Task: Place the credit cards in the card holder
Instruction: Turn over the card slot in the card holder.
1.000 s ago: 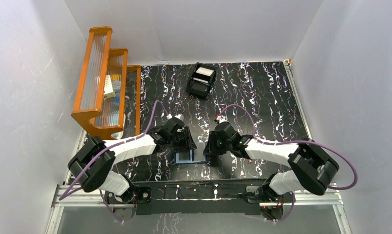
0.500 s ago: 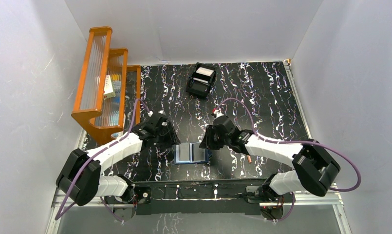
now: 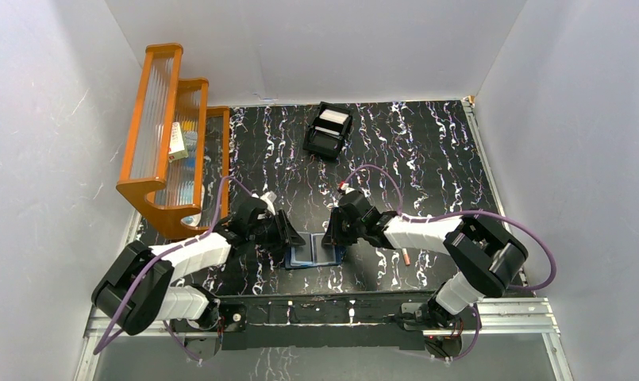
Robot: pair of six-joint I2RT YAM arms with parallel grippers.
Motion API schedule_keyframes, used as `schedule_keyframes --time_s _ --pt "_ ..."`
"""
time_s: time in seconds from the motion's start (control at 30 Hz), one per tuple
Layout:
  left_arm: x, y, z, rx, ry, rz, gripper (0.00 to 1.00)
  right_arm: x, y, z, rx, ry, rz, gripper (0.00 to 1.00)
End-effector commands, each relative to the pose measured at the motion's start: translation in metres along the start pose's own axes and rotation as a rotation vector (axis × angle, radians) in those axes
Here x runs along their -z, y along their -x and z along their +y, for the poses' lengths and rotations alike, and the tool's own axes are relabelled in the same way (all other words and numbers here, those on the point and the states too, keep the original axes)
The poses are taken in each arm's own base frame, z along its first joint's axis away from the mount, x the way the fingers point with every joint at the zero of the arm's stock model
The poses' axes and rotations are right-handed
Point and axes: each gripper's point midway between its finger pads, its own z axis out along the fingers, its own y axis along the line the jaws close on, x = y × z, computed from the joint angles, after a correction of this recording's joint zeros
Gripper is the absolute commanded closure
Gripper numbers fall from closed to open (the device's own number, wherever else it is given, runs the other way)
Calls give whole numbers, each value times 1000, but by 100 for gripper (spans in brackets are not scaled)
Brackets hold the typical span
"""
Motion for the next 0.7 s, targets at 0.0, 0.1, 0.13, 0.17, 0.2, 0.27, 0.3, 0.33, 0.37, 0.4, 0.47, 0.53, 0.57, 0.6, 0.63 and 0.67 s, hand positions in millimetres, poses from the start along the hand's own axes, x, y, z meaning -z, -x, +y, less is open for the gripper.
schedule_keyframes --time_s 0.0,0.1,0.13,0.17,0.2,0.27,0.3,0.33,0.37,0.4,0.47,0.53,0.57,0.6,0.63,0.67 --pt "12 10 -36 -28 -163 -39 63 -2 -18 -24 7 -72 38 75" --pt "13 9 -35 -20 -167 -47 72 -2 -19 -25 7 -70 39 75" --pt "15 9 -35 -19 -170 -52 73 -2 -19 -25 6 -71 38 75" --pt "15 8 -35 -20 -172 -53 73 -2 -20 -25 5 -70 39 75" --pt "16 8 -35 -23 -176 -58 73 -1 -19 -25 6 -69 36 76" --pt "20 10 -38 -31 -190 -74 73 -1 -19 -26 6 -72 35 76" --pt "21 11 -37 -31 -189 -83 75 0 -19 -25 7 -69 33 76" --pt "21 11 -35 -28 -180 -88 76 0 -18 -25 7 -68 33 76" --pt "20 11 -33 -26 -167 -88 78 0 -18 -24 8 -66 31 76" --pt "19 11 -31 -27 -158 -87 80 0 -17 -24 8 -64 30 76" --pt "17 10 -29 -30 -147 -78 81 0 -17 -23 8 -63 30 76" --pt "15 9 -28 -29 -145 -69 81 0 -18 -23 9 -62 32 76" --pt "15 9 -27 -27 -144 -68 82 0 -18 -24 8 -63 32 76" --pt "14 8 -27 -27 -144 -68 83 0 -18 -23 8 -61 32 76" --pt "14 8 -26 -27 -143 -67 83 0 -18 -23 9 -61 33 76" --pt "14 8 -26 -28 -142 -67 84 0 -18 -23 11 -60 31 76"
